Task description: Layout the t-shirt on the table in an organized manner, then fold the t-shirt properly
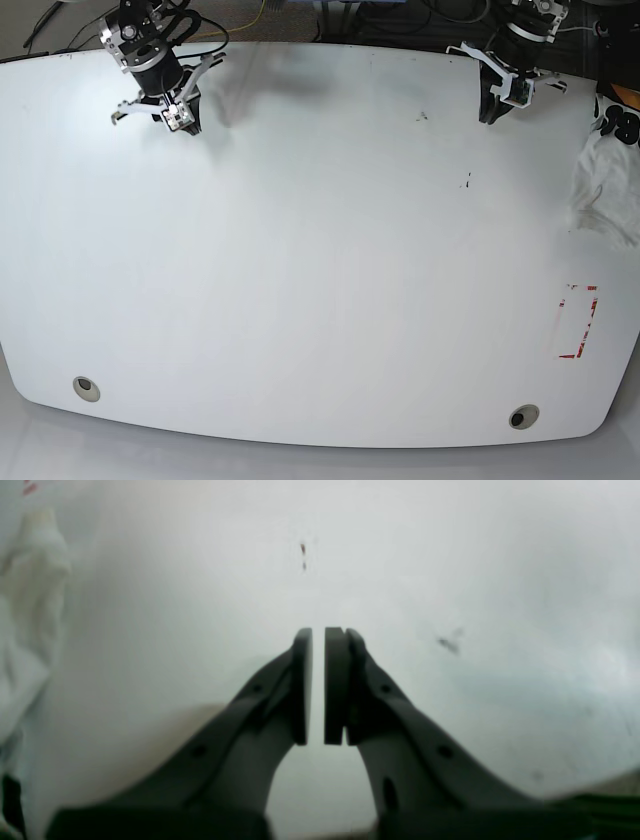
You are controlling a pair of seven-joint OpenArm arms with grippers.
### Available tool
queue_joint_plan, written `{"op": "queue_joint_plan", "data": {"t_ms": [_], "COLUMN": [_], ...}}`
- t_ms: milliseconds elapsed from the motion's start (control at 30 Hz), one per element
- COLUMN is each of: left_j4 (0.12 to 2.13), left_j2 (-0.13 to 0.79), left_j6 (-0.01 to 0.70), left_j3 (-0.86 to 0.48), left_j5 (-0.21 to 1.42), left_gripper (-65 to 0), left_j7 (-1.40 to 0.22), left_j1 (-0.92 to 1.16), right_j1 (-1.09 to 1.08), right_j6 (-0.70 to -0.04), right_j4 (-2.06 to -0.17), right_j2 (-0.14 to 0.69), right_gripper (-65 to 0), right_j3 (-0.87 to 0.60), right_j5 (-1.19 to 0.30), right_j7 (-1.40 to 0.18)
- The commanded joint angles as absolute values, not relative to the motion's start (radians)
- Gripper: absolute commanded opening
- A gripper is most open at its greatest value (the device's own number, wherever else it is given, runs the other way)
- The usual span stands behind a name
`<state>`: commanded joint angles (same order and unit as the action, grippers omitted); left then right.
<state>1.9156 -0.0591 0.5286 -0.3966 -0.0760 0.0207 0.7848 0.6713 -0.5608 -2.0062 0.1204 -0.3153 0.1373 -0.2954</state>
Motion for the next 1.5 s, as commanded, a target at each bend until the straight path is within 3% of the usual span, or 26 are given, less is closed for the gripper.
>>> {"op": "queue_joint_plan", "data": {"t_ms": [433, 667, 1133, 1500], "left_j4": [1.917, 1.917, 1.908, 1.741], "left_j2": [-0.062, -0.062, -0.062, -0.061], "left_j6": [0.53, 0.53, 0.53, 0.527], "left_j3": [-0.397, -0.397, -0.397, -0.387], "left_j5": [-0.079, -0.081, -0.082, -0.084], "left_gripper": [-62.4, -62.4, -62.4, -62.4], "left_j7": [0.021, 0.021, 0.016, 0.016], "left_j1": [0.881, 0.946, 1.055, 1.029], "right_j1": [0.863, 0.975, 1.132, 1.159], "right_j6": [-0.561, -0.561, -0.555, -0.559], "right_j4": [-2.015, -2.015, -2.008, -1.949], "right_j2": [0.087, 0.045, 0.042, 0.008], "right_gripper": [-65.0, -65.0, -65.0, -65.0], "right_j3": [-0.338, -0.378, -0.381, -0.381], "right_j5": [0.134, 0.059, 0.042, 0.03], "right_j7": [-0.294, -0.226, -0.226, -0.285]}}
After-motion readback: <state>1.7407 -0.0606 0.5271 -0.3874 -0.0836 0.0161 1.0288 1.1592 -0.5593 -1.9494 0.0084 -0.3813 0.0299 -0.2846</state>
